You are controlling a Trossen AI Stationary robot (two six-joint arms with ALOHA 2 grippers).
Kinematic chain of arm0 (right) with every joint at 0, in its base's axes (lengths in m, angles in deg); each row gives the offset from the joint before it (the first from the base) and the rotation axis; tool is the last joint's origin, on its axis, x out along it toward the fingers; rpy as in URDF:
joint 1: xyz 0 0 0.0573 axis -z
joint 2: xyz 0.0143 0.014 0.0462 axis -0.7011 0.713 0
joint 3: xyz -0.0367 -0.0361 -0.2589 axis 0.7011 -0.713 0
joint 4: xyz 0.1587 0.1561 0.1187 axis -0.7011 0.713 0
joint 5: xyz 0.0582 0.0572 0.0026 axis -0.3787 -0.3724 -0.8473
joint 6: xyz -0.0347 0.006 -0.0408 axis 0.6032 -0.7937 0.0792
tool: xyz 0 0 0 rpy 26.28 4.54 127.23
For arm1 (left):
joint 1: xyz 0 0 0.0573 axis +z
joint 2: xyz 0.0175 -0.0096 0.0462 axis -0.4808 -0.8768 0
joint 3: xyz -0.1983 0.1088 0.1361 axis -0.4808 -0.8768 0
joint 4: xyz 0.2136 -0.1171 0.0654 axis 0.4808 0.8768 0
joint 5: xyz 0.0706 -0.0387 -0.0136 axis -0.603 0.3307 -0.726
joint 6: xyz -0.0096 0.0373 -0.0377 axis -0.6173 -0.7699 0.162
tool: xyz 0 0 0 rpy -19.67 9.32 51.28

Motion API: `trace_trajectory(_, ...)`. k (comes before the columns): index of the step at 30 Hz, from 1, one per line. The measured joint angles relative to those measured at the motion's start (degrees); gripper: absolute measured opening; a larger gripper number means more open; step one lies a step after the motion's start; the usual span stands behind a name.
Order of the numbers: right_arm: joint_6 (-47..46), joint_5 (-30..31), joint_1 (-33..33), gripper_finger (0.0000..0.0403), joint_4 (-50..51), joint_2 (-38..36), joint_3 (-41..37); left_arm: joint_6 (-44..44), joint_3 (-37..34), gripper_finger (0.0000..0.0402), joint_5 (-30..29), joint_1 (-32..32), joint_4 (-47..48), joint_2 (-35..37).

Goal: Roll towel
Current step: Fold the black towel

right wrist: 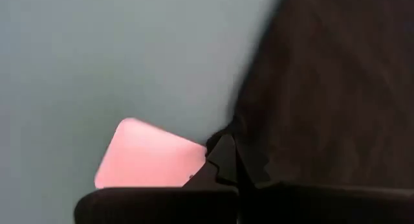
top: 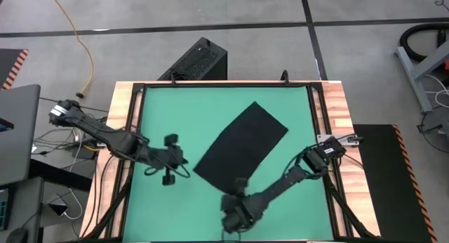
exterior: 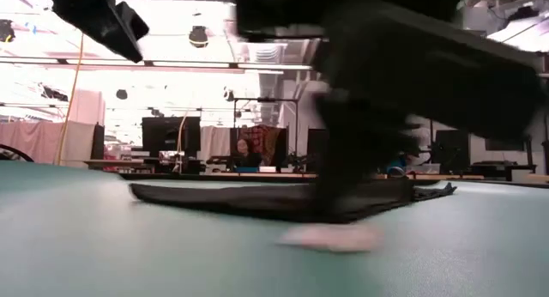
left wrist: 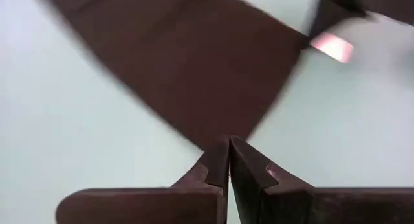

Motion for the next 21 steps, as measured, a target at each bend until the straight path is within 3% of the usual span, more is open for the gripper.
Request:
trace_trajectory(7, -16.2, 1.7, -4.3, 0.0007, 23.0, -0.5, -0.1, -10.8, 0.0, 0.0002, 1.6, -2.2, -12.9, -12.2)
trace_trajectory(13, -21.0, 5.2, -12.2, 0.0038, 27.6, -3.3, -0.1, -22.4, 0.0, 0.0022, 2.4, -3.1, -18.7, -19.3)
trace_trajectory(18, -31.1, 13.0, -18.1, 0.0062, 28.1, -7.1, -0.1, -27.7, 0.0, 0.0057, -4.1, -0.5, -18.2, -19.4)
trace_trajectory(21, -36.4, 15.1, -19.6, 0.0064, 28.4, -9.0, 0.0, -28.6, 0.0, 0.0059, 0.1, 3.3, -18.1, -19.9)
